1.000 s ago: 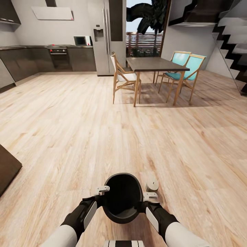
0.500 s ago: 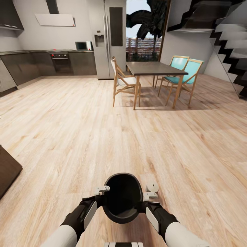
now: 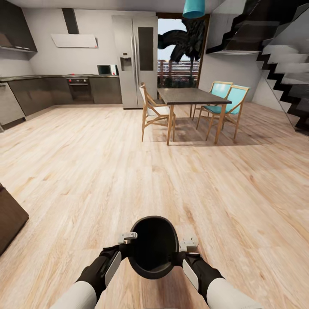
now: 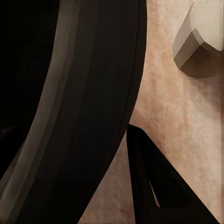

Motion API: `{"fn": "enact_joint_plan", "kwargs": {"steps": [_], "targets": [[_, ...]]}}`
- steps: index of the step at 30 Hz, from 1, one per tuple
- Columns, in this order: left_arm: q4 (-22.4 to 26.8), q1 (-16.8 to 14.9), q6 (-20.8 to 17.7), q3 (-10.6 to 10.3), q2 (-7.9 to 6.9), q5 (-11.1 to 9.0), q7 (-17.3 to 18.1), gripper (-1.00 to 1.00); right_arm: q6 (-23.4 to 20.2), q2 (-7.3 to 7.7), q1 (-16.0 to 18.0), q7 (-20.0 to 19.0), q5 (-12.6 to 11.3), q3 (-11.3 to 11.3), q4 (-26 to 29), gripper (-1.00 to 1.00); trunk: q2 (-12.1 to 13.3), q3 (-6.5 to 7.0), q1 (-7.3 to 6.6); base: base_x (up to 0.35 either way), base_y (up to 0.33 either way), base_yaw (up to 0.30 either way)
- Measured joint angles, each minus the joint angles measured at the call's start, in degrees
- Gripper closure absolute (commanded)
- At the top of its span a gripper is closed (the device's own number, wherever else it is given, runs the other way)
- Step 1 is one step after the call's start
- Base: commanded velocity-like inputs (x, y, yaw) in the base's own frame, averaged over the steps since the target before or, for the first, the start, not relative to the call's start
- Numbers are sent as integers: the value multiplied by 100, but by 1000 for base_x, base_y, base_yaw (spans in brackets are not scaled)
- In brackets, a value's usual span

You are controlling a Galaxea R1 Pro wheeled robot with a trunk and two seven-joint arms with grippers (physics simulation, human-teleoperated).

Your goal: Place each of the two pumpkins and all three candles from the living room inside a cabinet in the living room (use any cabinet), then make sure every cabinet is closed, and position the cauldron so it is next to a table in the living room.

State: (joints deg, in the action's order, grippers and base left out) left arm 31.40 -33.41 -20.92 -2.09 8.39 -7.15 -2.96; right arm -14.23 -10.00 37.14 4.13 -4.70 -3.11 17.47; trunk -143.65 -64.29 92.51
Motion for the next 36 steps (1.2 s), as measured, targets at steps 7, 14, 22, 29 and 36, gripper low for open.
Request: {"fn": "enact_joint_plan", "kwargs": {"steps": [7,14,22,29,36], "targets": [[-2,0,0,0,0,0,0,100,1,0,0,2,-4,-3,-2,100,9,155,-18,0,0,0],[0,0,0,-2,0,2,-1,100,9,0,0,1,-7,0,-8,100,19,310,-36,0,0,0],[2,0,-1,0,0,0,0,100,-3,0,0,2,-2,-1,3,100,30,488,-57,0,0,0],[1,0,-1,-1,0,1,0,100,0,0,0,1,-1,1,1,100,39,643,-75,0,0,0],[0,2,-1,-1,0,0,0,100,-1,0,0,0,-1,1,-3,100,203,782,-169,0,0,0]]}}
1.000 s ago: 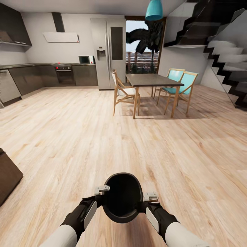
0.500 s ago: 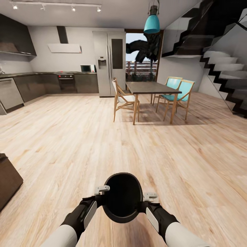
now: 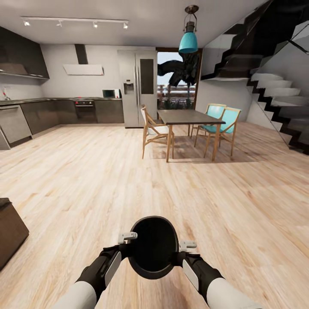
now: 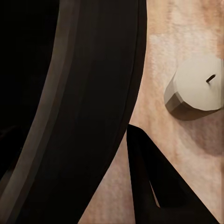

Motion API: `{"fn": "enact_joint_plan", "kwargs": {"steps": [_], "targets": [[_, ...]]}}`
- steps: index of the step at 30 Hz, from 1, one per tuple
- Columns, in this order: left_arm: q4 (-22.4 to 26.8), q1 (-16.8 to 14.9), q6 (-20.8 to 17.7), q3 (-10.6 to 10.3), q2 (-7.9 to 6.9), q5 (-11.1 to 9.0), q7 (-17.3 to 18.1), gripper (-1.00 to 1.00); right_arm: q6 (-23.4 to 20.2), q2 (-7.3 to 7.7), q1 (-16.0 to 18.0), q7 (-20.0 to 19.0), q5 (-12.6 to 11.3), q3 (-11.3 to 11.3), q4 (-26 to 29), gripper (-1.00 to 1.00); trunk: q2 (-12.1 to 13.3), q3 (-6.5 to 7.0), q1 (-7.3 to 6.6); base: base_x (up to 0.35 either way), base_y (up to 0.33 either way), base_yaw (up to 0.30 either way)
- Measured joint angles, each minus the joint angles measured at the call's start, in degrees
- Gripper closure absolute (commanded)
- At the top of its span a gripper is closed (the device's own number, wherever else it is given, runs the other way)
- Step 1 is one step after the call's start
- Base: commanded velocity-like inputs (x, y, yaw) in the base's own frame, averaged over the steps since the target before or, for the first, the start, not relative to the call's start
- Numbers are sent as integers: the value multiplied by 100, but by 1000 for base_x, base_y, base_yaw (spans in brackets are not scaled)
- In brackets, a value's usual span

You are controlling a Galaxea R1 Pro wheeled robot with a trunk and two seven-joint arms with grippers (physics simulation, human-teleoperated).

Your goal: Place each of the two pumpkins and all three candles from the living room inside a cabinet in the living room (use any cabinet), then make sure every cabinet is closed, and position the cauldron so it is next to a table in the living room.

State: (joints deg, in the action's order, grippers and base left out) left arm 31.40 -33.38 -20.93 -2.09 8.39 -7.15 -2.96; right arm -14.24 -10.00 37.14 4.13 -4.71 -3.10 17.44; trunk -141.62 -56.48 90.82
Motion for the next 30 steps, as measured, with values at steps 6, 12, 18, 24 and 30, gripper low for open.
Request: {"fn": "enact_joint_plan", "kwargs": {"steps": [6,12,18,24,30], "targets": [[1,-2,-1,0,0,-1,0,100,-7,0,0,2,1,-2,9,100,241,108,-132,0,0,0],[1,-2,0,0,0,-1,-1,100,-6,0,0,3,0,-3,7,100,481,215,-264,0,0,0],[0,-2,0,0,0,0,0,100,-4,0,0,2,0,-1,5,100,722,323,-395,0,0,0],[1,-2,0,1,0,0,0,100,-6,0,0,2,0,-2,6,100,963,431,-527,0,0,-3],[4,-2,1,0,1,4,0,100,6,0,-1,1,0,0,3,100,1084,490,-594,0,0,-162]]}}
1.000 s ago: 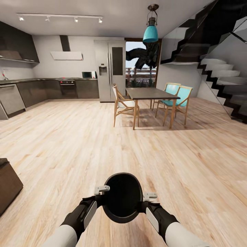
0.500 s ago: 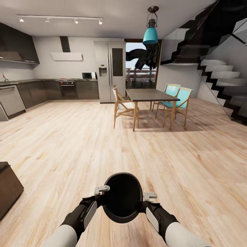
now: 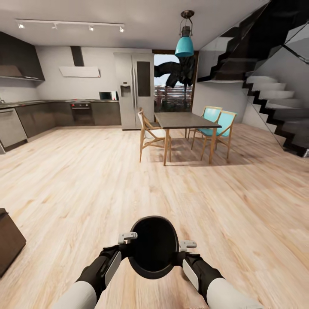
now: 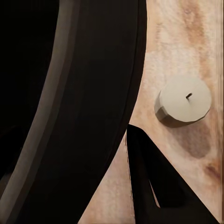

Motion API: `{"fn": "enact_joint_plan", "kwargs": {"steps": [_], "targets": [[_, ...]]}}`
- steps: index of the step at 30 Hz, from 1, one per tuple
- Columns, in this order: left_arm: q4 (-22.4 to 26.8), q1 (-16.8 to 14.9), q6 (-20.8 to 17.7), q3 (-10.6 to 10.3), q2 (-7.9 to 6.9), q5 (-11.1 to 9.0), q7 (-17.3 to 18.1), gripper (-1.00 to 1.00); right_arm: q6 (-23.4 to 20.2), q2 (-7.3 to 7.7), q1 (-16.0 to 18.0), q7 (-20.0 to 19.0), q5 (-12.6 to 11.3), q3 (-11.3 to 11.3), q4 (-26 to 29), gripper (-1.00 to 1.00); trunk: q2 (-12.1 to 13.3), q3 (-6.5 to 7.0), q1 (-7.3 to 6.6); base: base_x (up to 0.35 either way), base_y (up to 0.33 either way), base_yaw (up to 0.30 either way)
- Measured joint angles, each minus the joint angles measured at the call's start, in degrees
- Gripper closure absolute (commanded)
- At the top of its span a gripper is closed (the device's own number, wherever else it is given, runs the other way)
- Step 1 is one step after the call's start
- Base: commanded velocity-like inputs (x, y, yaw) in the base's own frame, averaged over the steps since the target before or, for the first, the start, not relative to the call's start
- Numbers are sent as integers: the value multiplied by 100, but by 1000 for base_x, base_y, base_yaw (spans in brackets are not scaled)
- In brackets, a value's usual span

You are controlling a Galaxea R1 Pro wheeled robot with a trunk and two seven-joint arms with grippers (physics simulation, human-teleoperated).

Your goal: Place each of the two pumpkins and all three candles from the living room inside a cabinet in the living room (use any cabinet), then make sure every cabinet is closed, and position the cauldron so it is next to a table in the living room.

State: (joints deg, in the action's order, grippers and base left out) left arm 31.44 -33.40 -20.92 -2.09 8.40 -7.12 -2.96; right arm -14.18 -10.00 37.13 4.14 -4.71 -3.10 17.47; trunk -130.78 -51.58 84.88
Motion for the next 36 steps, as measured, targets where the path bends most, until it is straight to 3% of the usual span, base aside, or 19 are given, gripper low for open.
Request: {"fn": "enact_joint_plan", "kwargs": {"steps": [36], "targets": [[37,0,-1,8,1,39,14,100,30,0,-1,-16,3,11,13,100,0,114,0,0,14,-258]]}}
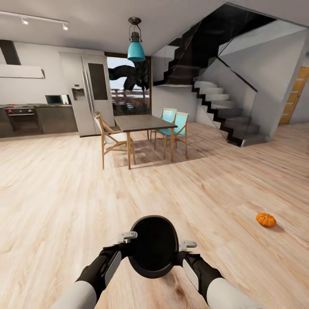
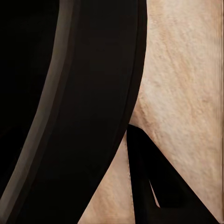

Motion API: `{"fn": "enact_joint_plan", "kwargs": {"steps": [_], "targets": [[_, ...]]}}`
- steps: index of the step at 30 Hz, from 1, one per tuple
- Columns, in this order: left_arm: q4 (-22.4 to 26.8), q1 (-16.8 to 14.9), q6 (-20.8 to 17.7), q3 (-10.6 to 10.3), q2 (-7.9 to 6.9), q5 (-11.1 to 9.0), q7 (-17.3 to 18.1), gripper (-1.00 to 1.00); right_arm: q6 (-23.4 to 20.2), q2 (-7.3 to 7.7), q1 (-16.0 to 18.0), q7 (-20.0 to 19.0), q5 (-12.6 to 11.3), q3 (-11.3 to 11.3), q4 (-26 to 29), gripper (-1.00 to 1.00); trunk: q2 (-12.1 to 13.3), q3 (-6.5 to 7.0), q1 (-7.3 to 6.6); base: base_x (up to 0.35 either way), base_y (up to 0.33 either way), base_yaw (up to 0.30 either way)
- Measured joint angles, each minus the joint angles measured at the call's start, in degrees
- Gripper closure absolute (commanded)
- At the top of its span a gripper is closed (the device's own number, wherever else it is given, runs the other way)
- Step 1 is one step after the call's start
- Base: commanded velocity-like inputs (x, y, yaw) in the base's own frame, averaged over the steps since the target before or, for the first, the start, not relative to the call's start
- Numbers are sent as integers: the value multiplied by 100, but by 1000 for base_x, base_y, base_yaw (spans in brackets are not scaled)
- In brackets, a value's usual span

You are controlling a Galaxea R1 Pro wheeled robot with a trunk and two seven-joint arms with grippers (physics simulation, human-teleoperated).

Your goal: Place each of the two pumpkins and all three candles from the living room inside a cabinet in the living room (use any cabinet), then make sure every cabinet is closed, and position the cauldron so it is next to a table in the living room.

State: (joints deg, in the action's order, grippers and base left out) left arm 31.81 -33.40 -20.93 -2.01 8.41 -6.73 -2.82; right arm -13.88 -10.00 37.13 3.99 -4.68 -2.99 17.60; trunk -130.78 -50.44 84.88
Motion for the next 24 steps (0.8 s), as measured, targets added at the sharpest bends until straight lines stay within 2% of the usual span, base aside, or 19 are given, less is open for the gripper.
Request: {"fn": "enact_joint_plan", "kwargs": {"steps": [15,24], "targets": [[5,0,0,-1,0,2,0,100,6,0,0,-1,-1,0,0,100,0,49,0,-5,83,-261],[8,0,1,-2,0,5,0,100,12,0,0,0,-7,-1,-2,100,0,79,2,-162,8,-261]]}}
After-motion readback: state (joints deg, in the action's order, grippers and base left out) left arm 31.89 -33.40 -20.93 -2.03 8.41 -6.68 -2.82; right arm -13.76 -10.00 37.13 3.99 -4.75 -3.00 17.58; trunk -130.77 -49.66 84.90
